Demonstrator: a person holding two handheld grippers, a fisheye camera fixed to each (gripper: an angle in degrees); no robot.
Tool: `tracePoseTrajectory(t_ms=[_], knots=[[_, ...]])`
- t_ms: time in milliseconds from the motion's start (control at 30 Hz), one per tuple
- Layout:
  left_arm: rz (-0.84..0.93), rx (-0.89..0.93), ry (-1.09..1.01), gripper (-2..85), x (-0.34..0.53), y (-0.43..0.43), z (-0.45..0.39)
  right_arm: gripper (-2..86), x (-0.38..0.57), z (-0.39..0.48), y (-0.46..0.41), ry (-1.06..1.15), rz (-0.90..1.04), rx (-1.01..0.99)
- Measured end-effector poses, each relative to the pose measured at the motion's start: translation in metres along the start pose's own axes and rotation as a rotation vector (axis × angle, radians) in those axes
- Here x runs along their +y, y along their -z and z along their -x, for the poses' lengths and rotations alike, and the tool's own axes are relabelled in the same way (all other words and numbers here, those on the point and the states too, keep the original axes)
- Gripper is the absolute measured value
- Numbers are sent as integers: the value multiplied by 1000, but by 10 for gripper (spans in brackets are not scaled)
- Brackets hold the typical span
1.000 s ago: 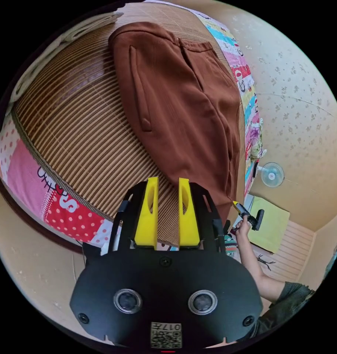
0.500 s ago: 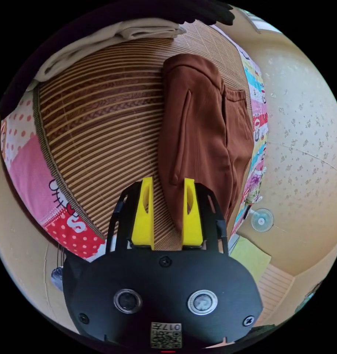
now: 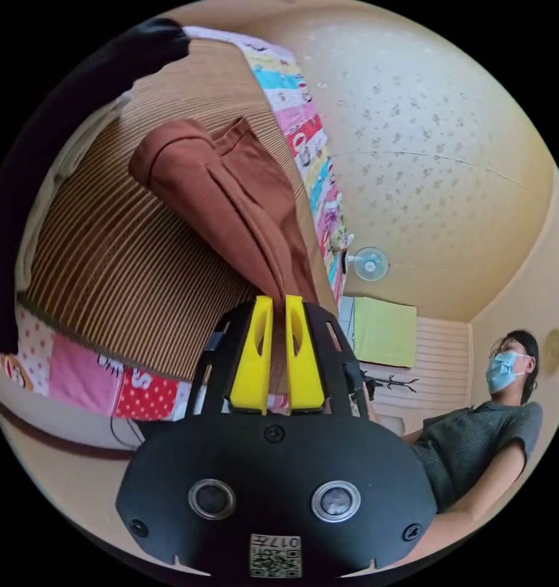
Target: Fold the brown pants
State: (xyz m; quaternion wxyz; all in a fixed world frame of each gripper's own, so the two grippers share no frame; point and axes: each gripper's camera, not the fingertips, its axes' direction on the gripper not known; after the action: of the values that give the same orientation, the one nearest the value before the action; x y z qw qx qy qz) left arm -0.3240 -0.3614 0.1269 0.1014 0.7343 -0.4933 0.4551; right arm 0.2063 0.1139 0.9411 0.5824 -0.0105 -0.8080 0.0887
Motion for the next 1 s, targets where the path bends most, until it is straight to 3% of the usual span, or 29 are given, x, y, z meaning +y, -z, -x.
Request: tracePoseTrajectory(t_ms=[67,167,233,333,533,633,900,1000], knots=[[103,-135,78,40,15,-24,11,22,11,-57,-15,-210,125,70],[111,-115,89,40,32,-40,12,23,20,-65,-5,-125,106,36],[121,-184,130,42,46,-49,18,26,26,-60,-2,-58,107,123],[114,-261,342,50,76,-57,47,38,44,-100,-3,-204,118,246],[-101,-287,497,123,94,-40,65,116,140,-191,12,-676,-247,-87],[-132,-318,493,132,79,-44,67,128,182,-207,-23,-799,-260,-225],[-92,-601,473,137,42,-78,51,127,193,-210,-70,-793,-339,-308],[-80,-590,429,69,43,-86,44,99,177,-207,-75,-784,-319,-264]])
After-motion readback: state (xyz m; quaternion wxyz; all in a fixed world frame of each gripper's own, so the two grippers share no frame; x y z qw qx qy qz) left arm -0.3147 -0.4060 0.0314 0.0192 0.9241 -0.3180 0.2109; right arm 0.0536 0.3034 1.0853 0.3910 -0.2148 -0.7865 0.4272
